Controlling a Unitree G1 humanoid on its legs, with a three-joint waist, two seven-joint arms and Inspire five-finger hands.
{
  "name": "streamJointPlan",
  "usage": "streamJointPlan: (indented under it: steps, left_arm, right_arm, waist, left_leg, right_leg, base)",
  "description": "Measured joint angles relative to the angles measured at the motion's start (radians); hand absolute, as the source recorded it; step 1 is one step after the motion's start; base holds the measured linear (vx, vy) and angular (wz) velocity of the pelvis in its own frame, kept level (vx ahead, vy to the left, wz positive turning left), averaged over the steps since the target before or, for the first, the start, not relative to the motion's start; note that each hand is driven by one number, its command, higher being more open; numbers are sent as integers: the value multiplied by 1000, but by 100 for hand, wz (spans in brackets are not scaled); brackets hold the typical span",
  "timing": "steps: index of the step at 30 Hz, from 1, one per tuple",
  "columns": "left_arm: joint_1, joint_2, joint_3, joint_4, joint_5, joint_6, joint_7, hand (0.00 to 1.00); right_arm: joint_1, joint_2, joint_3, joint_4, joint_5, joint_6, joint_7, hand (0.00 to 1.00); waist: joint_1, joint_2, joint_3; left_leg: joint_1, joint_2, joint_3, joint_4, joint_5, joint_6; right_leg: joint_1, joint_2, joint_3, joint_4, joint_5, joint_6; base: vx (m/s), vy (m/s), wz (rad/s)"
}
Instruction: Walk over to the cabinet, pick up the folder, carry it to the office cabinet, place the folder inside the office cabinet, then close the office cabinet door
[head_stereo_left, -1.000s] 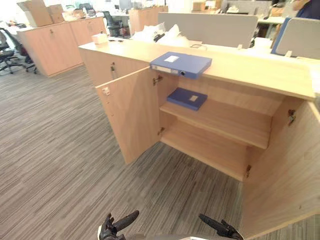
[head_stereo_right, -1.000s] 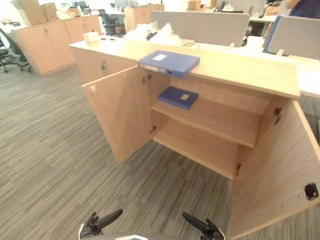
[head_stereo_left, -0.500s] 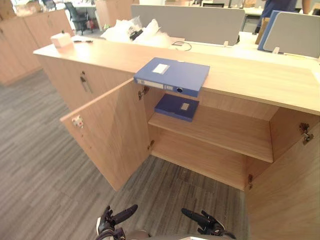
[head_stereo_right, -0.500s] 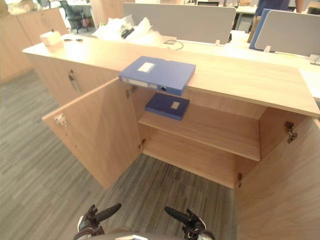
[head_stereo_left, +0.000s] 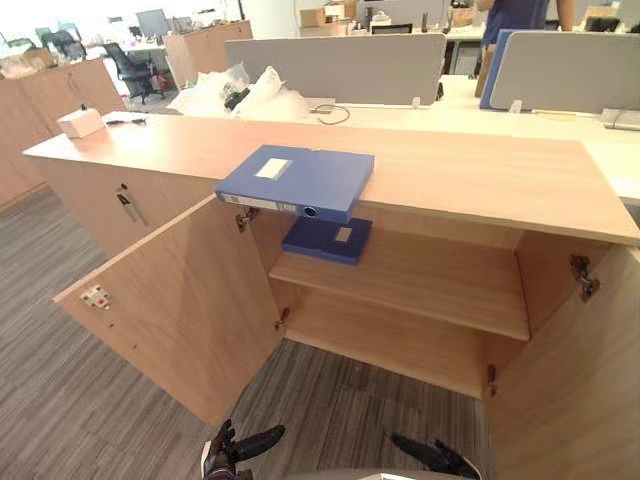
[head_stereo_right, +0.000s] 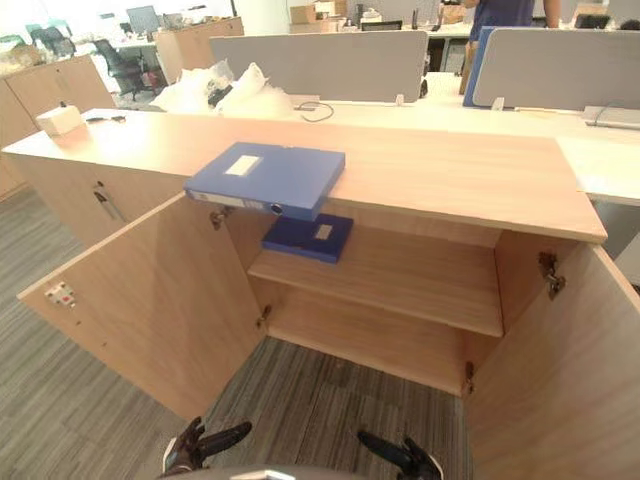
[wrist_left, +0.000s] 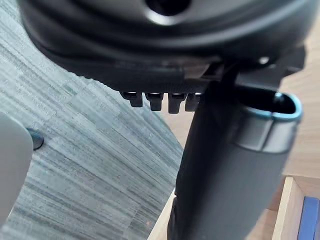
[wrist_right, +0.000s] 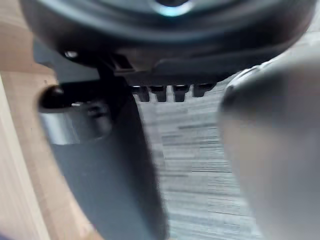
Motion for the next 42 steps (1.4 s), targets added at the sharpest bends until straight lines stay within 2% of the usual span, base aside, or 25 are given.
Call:
streamJointPlan:
  steps: [1,3,5,7,8,9,10,11,12,13,14,15,16,17,18,19,20,21,24,26,29,31,34,38,42]
  left_arm:
    - [0,15,18,10,6,4,-4,100]
    - [0,7,29,13,7,10,-9,100]
    - [0,3,30,10,6,11,-12,100]
    - [2,-11,38,5,3,11,-11,100]
    - [4,-34,77,-6,-4,12,-10,100]
    - [7,-46,105,-21,-9,12,-5,100]
    - [10,-47,108,-28,-12,12,-3,100]
    - [15,-50,108,-44,-13,10,-2,100]
    - [15,-48,108,-54,-14,9,-1,100]
    - [14,-46,107,-56,-13,9,-2,100]
    - [6,-36,105,-57,-15,9,-3,100]
    - [-1,-26,94,-51,-14,7,-2,100]
    - [-2,-25,83,-47,-14,7,-2,100]
    - [0,-28,56,-44,-15,2,0,100]
    - [-9,-16,44,-19,-16,-2,-10,100]
    - [-15,0,33,-11,-16,-3,-10,100]
    - [-14,16,29,-8,-17,-6,-3,100]
    - [-17,24,30,3,-27,-5,0,100]
    - [-27,27,26,37,-35,-5,-3,100]
    - [-25,25,14,51,-46,-5,-16,100]
    - [-21,34,-13,71,-166,0,-59,100]
    - [-10,40,-25,76,-320,3,-89,100]
    - [5,50,-54,74,-448,3,-96,100]
    - [65,56,-141,-39,-599,12,-103,100]
    - [134,38,-186,-253,-614,12,-106,100]
  right_arm:
    - [0,13,29,-16,11,-1,1,100]
    - [11,16,38,-14,11,-17,1,100]
    - [9,17,42,-13,17,-16,2,100]
    - [10,6,39,-14,21,-17,2,100]
    - [8,-4,38,-15,21,-16,2,100]
    - [5,-10,39,-14,23,-15,2,100]
    - [3,-12,42,-14,23,-14,1,100]
    - [2,-12,61,-10,21,-14,1,100]
    - [-8,-10,83,0,20,-13,2,100]
    - [-13,-6,85,7,20,-13,2,100]
    - [-29,-2,86,23,20,-10,3,100]
    - [-41,2,80,45,20,-6,2,100]
    - [-42,3,77,51,20,-4,2,100]
    - [-41,-7,76,51,21,-1,3,100]
    - [-41,-13,76,57,21,-3,-1,100]
    - [-35,-4,77,57,21,-2,0,100]
    - [-30,13,78,58,21,-3,0,100]
    - [-28,24,83,58,19,-8,0,100]
    - [-32,29,110,57,19,-19,4,100]
    - [-30,26,107,62,19,-24,10,100]
    - [-30,20,102,81,18,-25,15,100]
    - [-34,17,89,86,12,-23,17,100]
    - [-34,15,68,89,7,-20,24,100]
    - [-36,-8,69,93,-20,-17,25,100]
    - [-36,-26,91,90,-21,-14,25,100]
  waist:
    - [-11,-16,3]
    - [-8,-10,-17]
    - [-10,1,-16]
    - [-9,21,-14]
    - [-8,42,-7]
    - [-7,55,1]
    - [-6,57,1]
    - [-4,52,1]
    - [2,46,3]
    - [6,43,3]
    - [16,32,13]
    - [25,17,23]
    - [26,16,24]
    - [28,35,18]
    - [26,34,17]
    - [24,18,14]
    - [22,-11,9]
    - [25,-26,-1]
    - [30,-30,-7]
    - [30,-20,-12]
    - [29,-11,-15]
    - [29,-6,-13]
    - [29,-3,-11]
    - [30,14,-1]
    - [38,22,5]
  left_leg:
    - [0,22,-9,12,-13,-26]
    - [2,66,-17,34,-21,-42]
    - [-47,81,-18,138,-31,-61]
    - [-151,108,-19,374,-46,-114]
    - [-223,135,-25,553,-20,-160]
    - [-283,165,-25,711,38,-212]
    - [-310,179,-21,781,55,-209]
    - [-345,195,9,867,42,-191]
    - [-367,210,55,880,6,-156]
    - [-376,209,71,864,-16,-137]
    - [-384,182,87,773,-60,-103]
    - [-383,125,68,621,-78,-89]
    - [-378,93,46,518,-65,-80]
    - [-366,53,-28,304,40,-42]
    - [-362,32,-66,257,82,-31]
    - [-353,16,-70,240,86,-26]
    - [-326,-4,-67,193,92,-16]
    - [-306,-16,-60,154,100,-8]
    - [-241,-34,-48,52,138,3]
    - [-181,-33,-49,-66,196,2]
    - [-142,-21,-55,-168,251,-13]
    - [-130,-5,-62,-194,269,-18]
    - [-130,4,-72,-199,278,-21]
    - [-131,13,-74,-216,288,-26]
    - [-151,10,-78,-220,292,-26]
  right_leg:
    - [7,33,-13,-96,108,-8]
    - [33,81,-35,-143,108,-13]
    - [66,99,-47,-193,106,-27]
    - [106,125,-48,-249,116,-38]
    - [142,148,-46,-277,120,-45]
    - [193,166,-40,-311,124,-54]
    - [219,171,-37,-330,126,-57]
    - [262,173,-21,-360,128,-59]
    - [289,170,9,-381,130,-59]
    - [298,165,22,-389,131,-58]
    - [307,145,61,-395,132,-56]
    - [309,116,89,-391,134,-52]
    - [308,107,99,-386,136,-43]
    - [305,113,109,-384,138,-20]
    - [321,110,115,-388,130,3]
    - [319,92,114,-385,132,8]
    - [315,71,115,-373,138,14]
    - [312,60,119,-375,144,6]
    - [320,47,120,-378,172,7]
    - [321,48,121,-372,186,4]
    - [322,68,119,-384,190,6]
    - [327,85,116,-390,190,6]
    - [328,93,111,-390,190,6]
    - [327,102,104,-400,190,6]
    - [306,100,104,-402,190,6]
  base:
    - [8,-163,2]
    - [162,-258,9]
    - [155,-189,7]
    - [121,-119,0]
    - [165,-94,-14]
    - [179,-64,-17]
    - [189,1,-26]
    - [217,40,-47]
    - [232,61,-58]
    - [254,110,-83]
    - [266,158,-90]
    - [265,171,-87]
    - [268,190,-67]
    - [274,200,-34]
    - [280,184,-14]
    - [278,135,11]
    - [263,93,13]
    - [285,98,4]
    - [181,26,-5]
    - [94,-84,5]
    - [61,-108,5]
    - [50,-121,6]
    - [33,-85,10]
    - [16,-60,2]
    - [2,-8,1]
